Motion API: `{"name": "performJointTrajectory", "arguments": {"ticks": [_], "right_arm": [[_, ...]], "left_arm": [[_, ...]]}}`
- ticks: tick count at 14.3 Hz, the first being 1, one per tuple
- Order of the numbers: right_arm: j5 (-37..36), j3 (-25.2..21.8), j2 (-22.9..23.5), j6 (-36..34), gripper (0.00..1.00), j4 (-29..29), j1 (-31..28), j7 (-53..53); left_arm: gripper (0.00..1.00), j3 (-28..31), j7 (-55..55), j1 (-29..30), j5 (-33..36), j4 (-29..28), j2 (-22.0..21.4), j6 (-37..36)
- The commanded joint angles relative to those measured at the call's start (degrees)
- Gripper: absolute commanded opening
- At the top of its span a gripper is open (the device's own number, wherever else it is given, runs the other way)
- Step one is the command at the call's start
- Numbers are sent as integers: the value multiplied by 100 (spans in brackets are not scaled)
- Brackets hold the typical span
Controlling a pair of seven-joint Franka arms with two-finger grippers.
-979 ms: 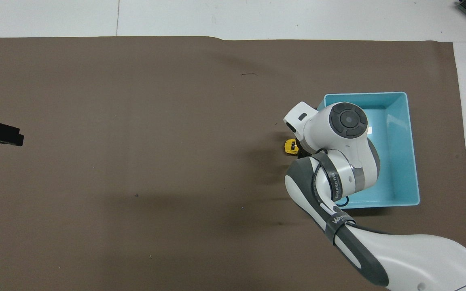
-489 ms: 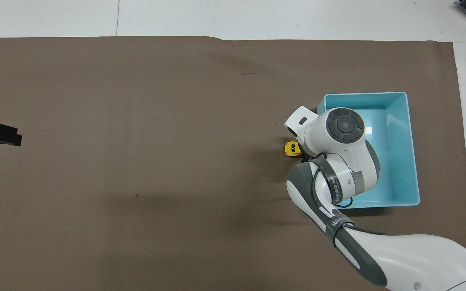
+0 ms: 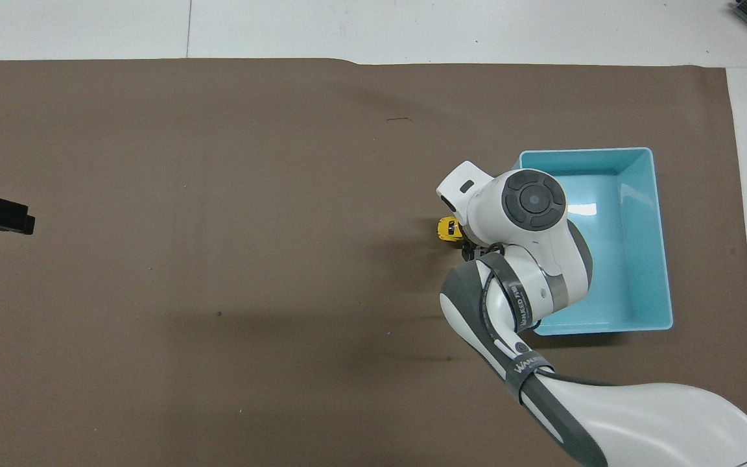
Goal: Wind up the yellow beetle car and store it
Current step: 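Close the right gripper on the yellow car and lift it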
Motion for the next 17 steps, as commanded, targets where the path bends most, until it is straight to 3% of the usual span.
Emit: {"name": "performJointTrajectory", "arguments": {"ticks": [1, 6, 12, 17], "right_arm": [[3, 0, 115, -213, 0, 261, -16, 98], [11, 0, 106, -353, 0, 339, -7, 98], [11, 62, 18, -1109, 0, 788, -16, 168], [-6, 53, -420, -1891, 0, 903, -147, 116]], "left_arm": [[100, -64, -6, 121, -73, 55, 17, -29], [100, -64, -6, 121, -73, 55, 26, -29], [100, -64, -6, 121, -73, 64, 26, -29], [100, -64, -6, 121, -73, 64, 26, -29]]}}
